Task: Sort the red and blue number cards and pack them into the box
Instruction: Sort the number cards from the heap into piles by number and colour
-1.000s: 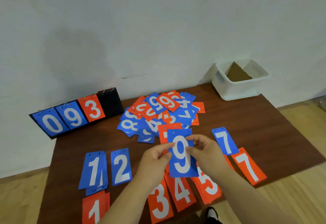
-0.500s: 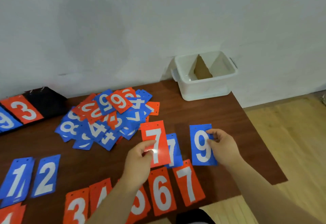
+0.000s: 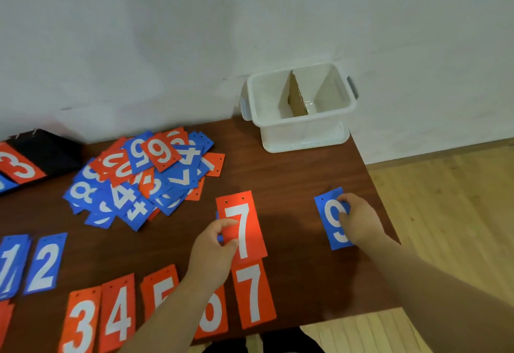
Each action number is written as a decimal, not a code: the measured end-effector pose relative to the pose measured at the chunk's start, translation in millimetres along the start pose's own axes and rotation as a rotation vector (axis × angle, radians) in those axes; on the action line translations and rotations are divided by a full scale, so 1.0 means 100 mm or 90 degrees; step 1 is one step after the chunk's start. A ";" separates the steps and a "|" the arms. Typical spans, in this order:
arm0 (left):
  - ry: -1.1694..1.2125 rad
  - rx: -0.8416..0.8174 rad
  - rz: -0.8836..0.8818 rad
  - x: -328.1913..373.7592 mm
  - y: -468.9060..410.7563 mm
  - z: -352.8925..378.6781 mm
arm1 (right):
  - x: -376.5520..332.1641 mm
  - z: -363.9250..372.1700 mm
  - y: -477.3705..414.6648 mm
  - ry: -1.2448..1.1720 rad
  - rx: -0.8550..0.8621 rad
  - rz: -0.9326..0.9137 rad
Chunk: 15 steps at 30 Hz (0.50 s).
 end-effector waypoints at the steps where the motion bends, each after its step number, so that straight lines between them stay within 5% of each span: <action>1: 0.002 0.000 -0.004 0.01 0.01 0.02 | 0.03 0.03 -0.01 0.033 -0.002 -0.004; 5: 0.001 -0.009 -0.018 0.04 0.02 0.09 | 0.06 -0.03 0.05 0.167 0.061 -0.003; 7: -0.003 -0.015 -0.024 0.04 0.02 0.10 | -0.14 -0.02 0.18 0.074 0.050 -0.024; 10: -0.010 -0.035 -0.036 0.04 0.05 0.12 | -0.66 0.19 0.56 -0.174 -0.093 -0.050; 15: 0.023 -0.091 -0.042 -0.03 0.15 0.14 | -1.29 0.65 1.06 -0.280 -0.270 -0.112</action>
Point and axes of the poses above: each hand's wrist, its own y-axis away from the middle knuckle, its own z-axis out of the palm, x = y × z, the point moved 9 cm from there along -y, towards the middle knuckle, and after that the axes turned 6 degrees about x, right-handed, at the moved point
